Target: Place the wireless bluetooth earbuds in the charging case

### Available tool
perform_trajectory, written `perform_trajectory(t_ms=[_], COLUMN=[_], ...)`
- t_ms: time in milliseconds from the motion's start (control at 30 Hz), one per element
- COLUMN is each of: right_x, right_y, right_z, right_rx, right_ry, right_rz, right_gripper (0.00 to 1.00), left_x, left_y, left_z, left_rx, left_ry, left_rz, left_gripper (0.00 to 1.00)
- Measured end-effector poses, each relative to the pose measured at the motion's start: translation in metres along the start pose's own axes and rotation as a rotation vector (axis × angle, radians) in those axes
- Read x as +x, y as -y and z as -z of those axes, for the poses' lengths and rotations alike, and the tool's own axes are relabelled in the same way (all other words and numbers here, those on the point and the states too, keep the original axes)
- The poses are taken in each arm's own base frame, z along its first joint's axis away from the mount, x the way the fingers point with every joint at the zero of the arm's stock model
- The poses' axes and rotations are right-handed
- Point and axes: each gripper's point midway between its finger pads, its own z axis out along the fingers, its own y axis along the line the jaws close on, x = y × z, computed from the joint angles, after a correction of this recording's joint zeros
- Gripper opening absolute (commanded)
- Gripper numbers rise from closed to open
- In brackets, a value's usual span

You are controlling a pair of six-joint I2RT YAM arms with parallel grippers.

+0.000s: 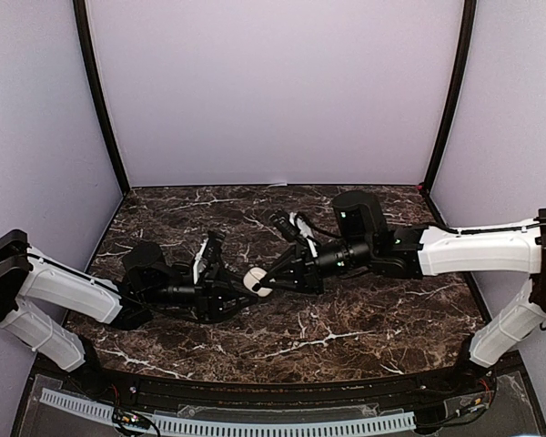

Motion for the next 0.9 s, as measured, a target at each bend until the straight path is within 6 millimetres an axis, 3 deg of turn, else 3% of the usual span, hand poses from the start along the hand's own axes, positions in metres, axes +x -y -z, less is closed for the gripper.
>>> perform_trajectory(t_ms=[133,333,500,733,900], right_x=[-0.0004,0.0024,0.0048,0.0064,0.0083], right_y=[-0.0019,-0.0025,-0.003,-0.0036,-0.002], right_z=[-0.0013,-0.0046,-0.0072,-0.0074,-0.005], right_rx=[-0.008,-0.018,-0.024,-0.025,0.004], right_ry=[-0.005,-0.02,-0.031,-0.037,-0.03], right_rz=[0.004,0.004,0.007,0.008,0.013], right_gripper=[0.07,0.07,0.1,0.3,0.35], left_x=[-0.0001,0.0028,0.005,0.0067,0.0082], left_y=[-0.0019,-0.0045,-0.0063,-0.0069,-0.0037], left_z=[-0.0001,-0.0002,0.0001,0.0001,-0.0003], left_rx=[-0.007,-0.014,-0.02,-0.022,-0.001], left_ry=[0.001,-0.009,-0.017,-0.024,-0.032], left_rz=[-0.004,0.001,0.006,-0.002,-0.028], left_gripper=[0.39,0.39,0.31,0.25,0.23])
